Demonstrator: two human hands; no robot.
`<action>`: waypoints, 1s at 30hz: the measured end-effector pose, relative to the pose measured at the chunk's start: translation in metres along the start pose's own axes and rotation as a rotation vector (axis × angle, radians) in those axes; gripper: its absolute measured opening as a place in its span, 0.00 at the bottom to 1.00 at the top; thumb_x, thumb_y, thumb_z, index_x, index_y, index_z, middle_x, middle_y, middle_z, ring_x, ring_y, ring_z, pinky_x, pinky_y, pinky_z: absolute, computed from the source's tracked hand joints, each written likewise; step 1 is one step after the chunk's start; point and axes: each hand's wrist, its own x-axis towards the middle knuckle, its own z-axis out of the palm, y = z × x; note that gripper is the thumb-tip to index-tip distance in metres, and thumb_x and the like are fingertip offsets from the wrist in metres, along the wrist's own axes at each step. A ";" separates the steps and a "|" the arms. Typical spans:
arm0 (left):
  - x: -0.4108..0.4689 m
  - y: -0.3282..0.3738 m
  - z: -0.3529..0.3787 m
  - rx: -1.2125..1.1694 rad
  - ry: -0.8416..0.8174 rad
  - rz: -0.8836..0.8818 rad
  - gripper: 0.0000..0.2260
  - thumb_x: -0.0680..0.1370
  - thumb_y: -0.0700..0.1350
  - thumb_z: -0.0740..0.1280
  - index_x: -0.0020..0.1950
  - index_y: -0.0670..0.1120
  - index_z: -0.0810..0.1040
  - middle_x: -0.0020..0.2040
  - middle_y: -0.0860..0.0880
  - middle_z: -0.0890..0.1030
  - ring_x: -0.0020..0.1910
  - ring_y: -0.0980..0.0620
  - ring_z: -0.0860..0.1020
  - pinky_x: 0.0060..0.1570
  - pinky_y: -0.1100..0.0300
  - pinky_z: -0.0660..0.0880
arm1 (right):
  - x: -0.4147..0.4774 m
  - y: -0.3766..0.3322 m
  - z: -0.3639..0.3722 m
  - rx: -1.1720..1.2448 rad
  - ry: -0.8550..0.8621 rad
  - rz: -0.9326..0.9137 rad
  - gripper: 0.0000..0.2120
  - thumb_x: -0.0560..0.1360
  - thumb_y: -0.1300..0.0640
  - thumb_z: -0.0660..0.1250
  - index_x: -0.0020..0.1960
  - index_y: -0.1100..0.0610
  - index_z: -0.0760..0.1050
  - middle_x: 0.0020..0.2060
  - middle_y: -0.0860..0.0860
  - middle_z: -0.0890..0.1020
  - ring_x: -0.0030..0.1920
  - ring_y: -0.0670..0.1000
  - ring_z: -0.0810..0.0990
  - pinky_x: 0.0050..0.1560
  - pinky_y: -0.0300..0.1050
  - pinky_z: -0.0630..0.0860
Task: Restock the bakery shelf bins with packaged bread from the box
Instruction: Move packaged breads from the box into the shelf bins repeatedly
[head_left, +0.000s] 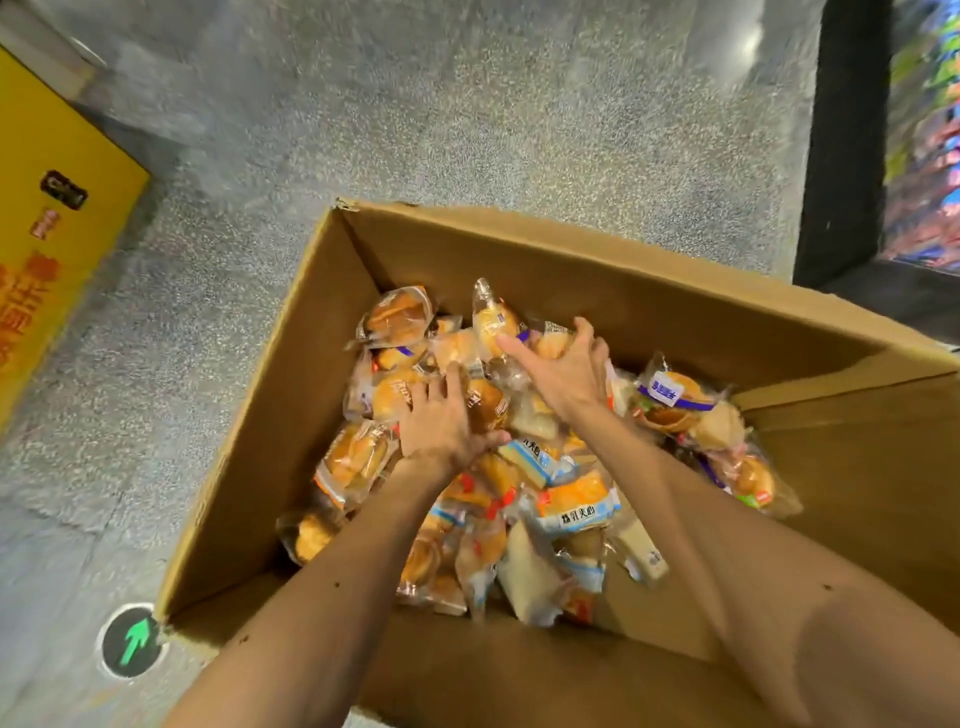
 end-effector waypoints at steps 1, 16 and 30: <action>0.002 0.000 0.004 0.015 0.029 0.001 0.53 0.70 0.68 0.70 0.80 0.45 0.46 0.77 0.43 0.61 0.74 0.40 0.60 0.71 0.43 0.61 | 0.004 -0.008 0.009 -0.059 -0.003 -0.007 0.57 0.61 0.24 0.70 0.79 0.48 0.51 0.77 0.55 0.54 0.76 0.60 0.57 0.73 0.61 0.61; -0.031 -0.042 -0.025 -0.333 0.101 0.008 0.52 0.69 0.57 0.78 0.81 0.47 0.48 0.74 0.43 0.67 0.72 0.43 0.64 0.70 0.50 0.65 | 0.009 -0.004 0.022 -0.370 -0.076 -0.204 0.30 0.80 0.43 0.64 0.79 0.41 0.57 0.77 0.63 0.48 0.75 0.67 0.54 0.73 0.58 0.60; -0.072 0.012 -0.081 -0.560 -0.038 0.311 0.52 0.63 0.56 0.82 0.80 0.50 0.57 0.78 0.48 0.63 0.77 0.47 0.61 0.74 0.56 0.59 | -0.085 0.062 -0.091 0.355 -0.308 0.034 0.08 0.82 0.56 0.64 0.57 0.44 0.77 0.53 0.50 0.82 0.56 0.54 0.82 0.54 0.54 0.82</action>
